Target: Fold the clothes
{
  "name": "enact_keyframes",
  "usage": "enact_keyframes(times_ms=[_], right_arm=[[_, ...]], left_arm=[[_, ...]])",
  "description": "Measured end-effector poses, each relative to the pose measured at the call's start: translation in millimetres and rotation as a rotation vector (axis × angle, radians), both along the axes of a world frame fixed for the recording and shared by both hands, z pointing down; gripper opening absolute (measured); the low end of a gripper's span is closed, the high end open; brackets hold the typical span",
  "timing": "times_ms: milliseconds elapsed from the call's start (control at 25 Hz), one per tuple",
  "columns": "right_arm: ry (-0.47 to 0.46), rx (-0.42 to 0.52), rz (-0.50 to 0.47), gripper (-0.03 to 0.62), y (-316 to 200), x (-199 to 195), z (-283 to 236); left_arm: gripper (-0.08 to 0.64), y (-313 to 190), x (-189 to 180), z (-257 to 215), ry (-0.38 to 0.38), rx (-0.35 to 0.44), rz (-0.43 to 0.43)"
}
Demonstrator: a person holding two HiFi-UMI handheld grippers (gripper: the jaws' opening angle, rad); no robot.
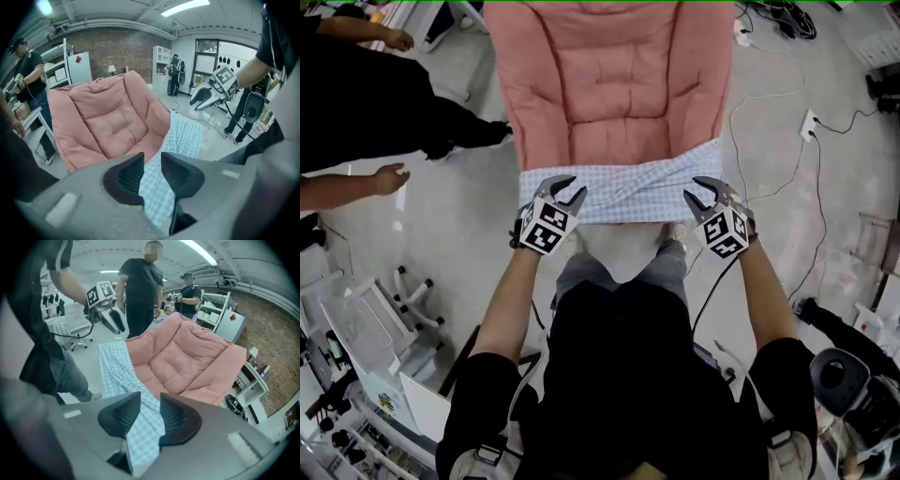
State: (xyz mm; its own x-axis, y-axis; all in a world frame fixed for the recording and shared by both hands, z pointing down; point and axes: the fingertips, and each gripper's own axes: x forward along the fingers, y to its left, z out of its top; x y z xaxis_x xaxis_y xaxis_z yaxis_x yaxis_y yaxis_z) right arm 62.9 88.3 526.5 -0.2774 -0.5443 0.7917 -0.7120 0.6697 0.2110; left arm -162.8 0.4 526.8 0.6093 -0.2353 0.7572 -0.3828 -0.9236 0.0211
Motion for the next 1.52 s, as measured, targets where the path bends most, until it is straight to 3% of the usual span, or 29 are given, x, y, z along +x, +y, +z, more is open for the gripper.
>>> enact_keyframes(times_ms=[360,720,1080,1160,1520], right_arm=[[-0.029,-0.019,-0.080,0.124,-6.6,140.1,18.0],[-0.075,-0.039,-0.090,0.120,-17.2,209.5,32.5],[-0.111,-0.116,-0.111,0.134,-42.3,243.1,92.1],[-0.111,-0.131,-0.143,0.143,-53.2,244.5,107.3],[-0.065,-0.244,-0.389,0.166,-91.0,239.8,168.4]], left_arm=[[0.120,23.5,143.5,24.1,-0.038,-0.042,-0.041],[0.120,32.8,234.5,60.9,-0.087,-0.116,-0.013],[0.140,22.9,277.7,111.6,-0.164,-0.182,0.055],[0.166,22.1,285.0,124.8,-0.174,-0.210,0.065],[0.156,29.2,293.7,161.0,-0.249,-0.276,0.132]])
